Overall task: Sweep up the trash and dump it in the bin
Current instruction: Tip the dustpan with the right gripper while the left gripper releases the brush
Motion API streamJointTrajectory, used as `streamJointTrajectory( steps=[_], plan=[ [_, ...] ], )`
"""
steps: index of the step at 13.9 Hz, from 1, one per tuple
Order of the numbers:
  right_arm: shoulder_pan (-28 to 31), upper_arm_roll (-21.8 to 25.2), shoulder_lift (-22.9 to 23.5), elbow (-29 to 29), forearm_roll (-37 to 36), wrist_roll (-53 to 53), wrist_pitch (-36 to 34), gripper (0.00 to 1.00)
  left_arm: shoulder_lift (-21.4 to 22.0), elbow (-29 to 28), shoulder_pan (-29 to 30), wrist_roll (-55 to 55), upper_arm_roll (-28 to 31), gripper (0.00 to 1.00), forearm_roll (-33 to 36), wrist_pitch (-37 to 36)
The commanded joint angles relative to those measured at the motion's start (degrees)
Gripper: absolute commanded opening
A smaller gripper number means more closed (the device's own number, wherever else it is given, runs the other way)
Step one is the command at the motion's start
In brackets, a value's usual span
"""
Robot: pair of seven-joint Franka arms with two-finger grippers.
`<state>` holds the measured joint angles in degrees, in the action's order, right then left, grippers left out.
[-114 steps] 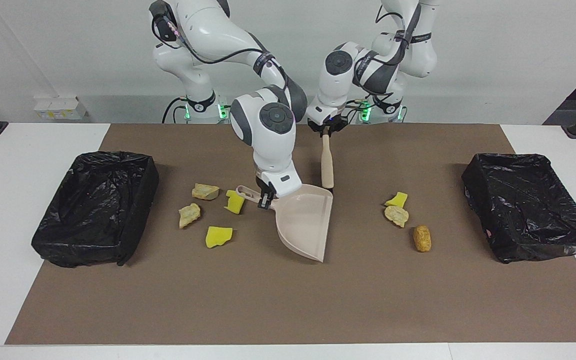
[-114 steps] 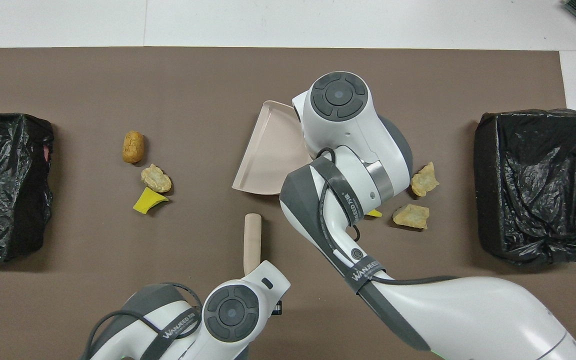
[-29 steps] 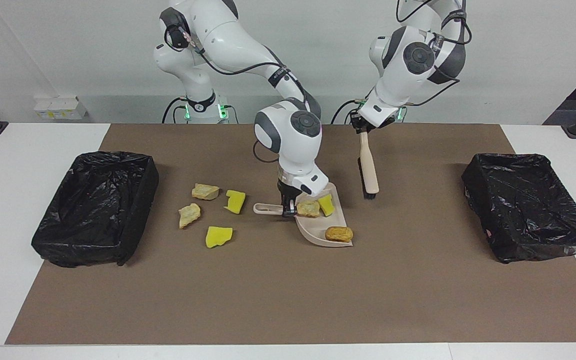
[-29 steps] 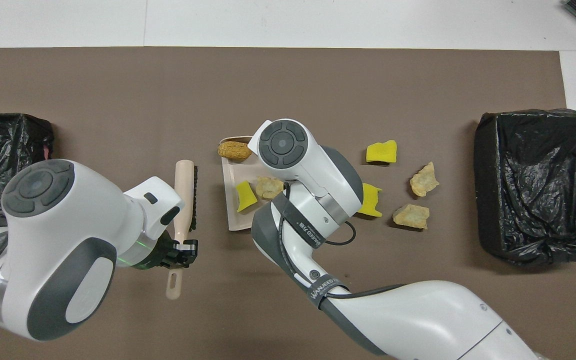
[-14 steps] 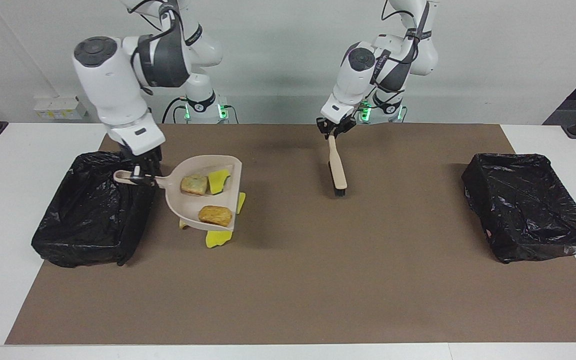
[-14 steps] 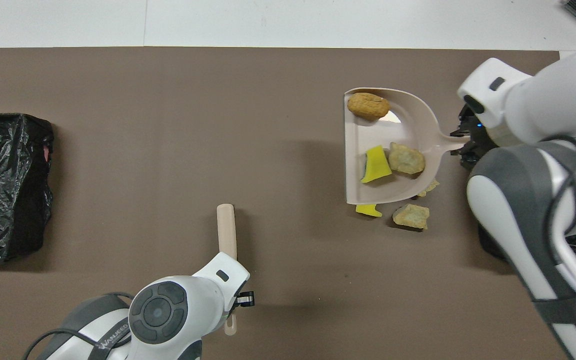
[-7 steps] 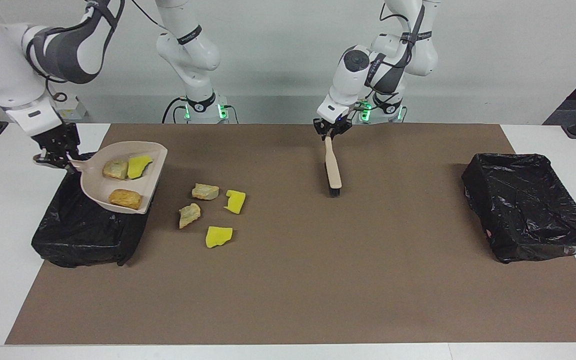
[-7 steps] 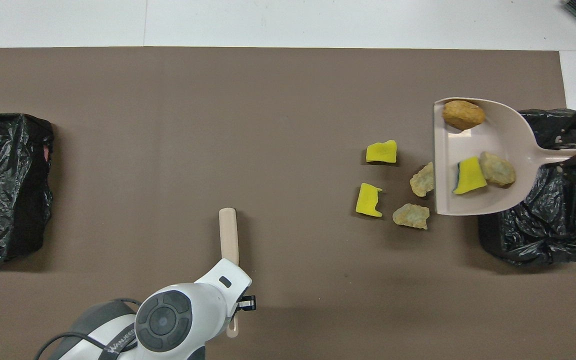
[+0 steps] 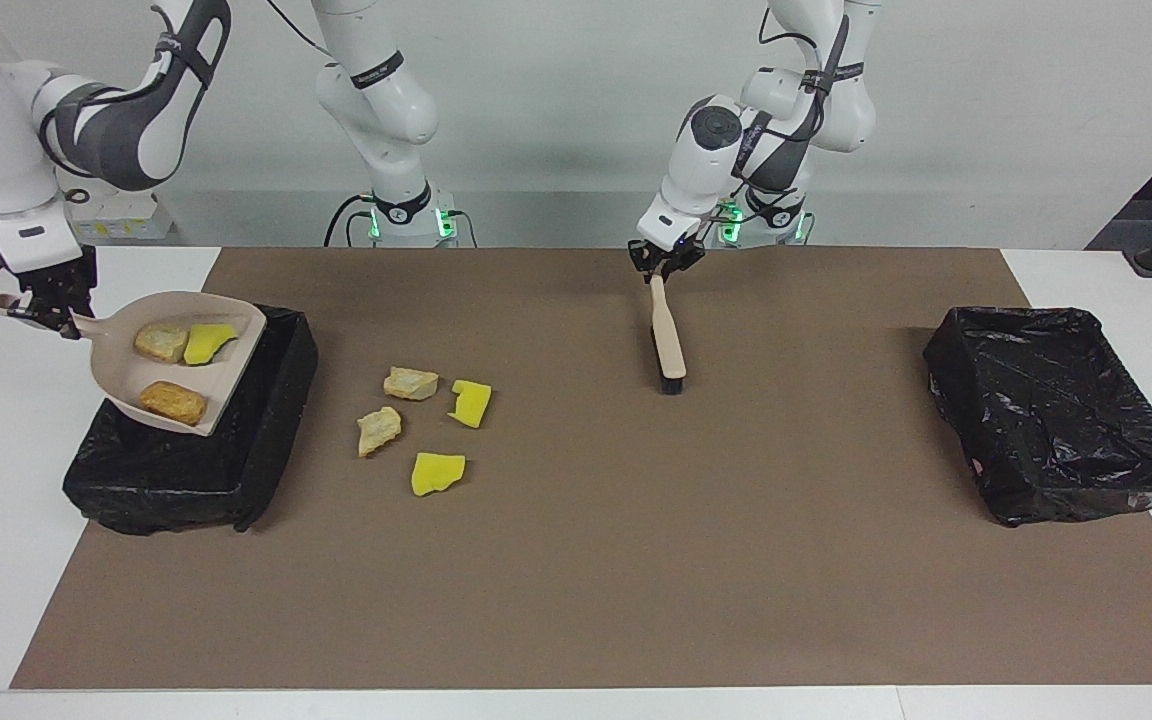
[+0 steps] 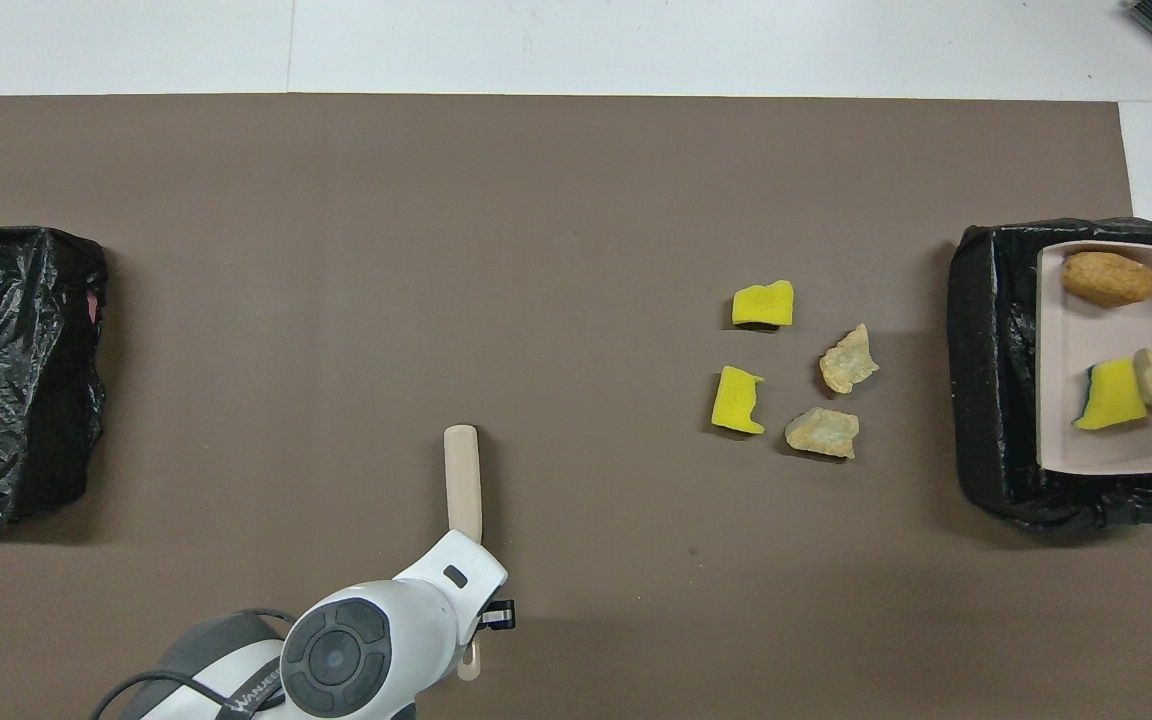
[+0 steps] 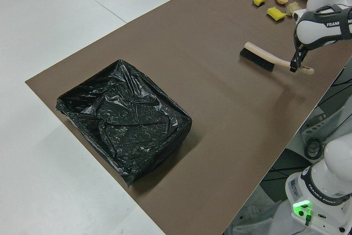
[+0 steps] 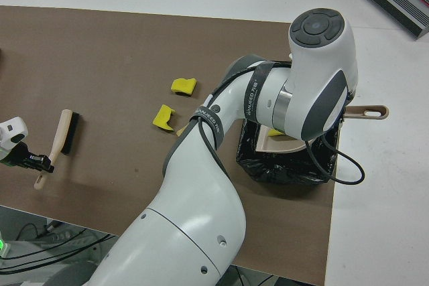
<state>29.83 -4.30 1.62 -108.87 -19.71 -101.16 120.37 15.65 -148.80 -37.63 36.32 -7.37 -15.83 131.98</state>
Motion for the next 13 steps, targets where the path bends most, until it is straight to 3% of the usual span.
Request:
streamJointTrajectory(
  steps=[1, 6, 8, 13],
  plan=[
    [-3.01, -0.54, -1.09, -2.31, -9.45, 8.67, 0.83, 0.0, -0.17, -0.18, -0.08, 0.15, 0.69, 1.0, -0.78, 0.3],
    [-11.1, -0.54, -1.27, -2.49, -23.69, 23.35, -4.95, 0.0, -0.62, 6.75, 7.64, -0.2, 1.04, 1.0, 0.36, -6.54],
    [-13.13, -0.54, -1.36, -2.23, -28.17, 25.65, -7.33, 0.0, 0.0, 9.91, 12.38, -0.9, 1.04, 1.0, 4.13, -7.43],
    [-14.54, -1.06, -1.27, -1.17, -38.8, 25.92, -8.31, 0.0, 0.0, 15.81, 26.53, -15.11, 1.13, 1.0, 8.27, -13.75]
  ],
)
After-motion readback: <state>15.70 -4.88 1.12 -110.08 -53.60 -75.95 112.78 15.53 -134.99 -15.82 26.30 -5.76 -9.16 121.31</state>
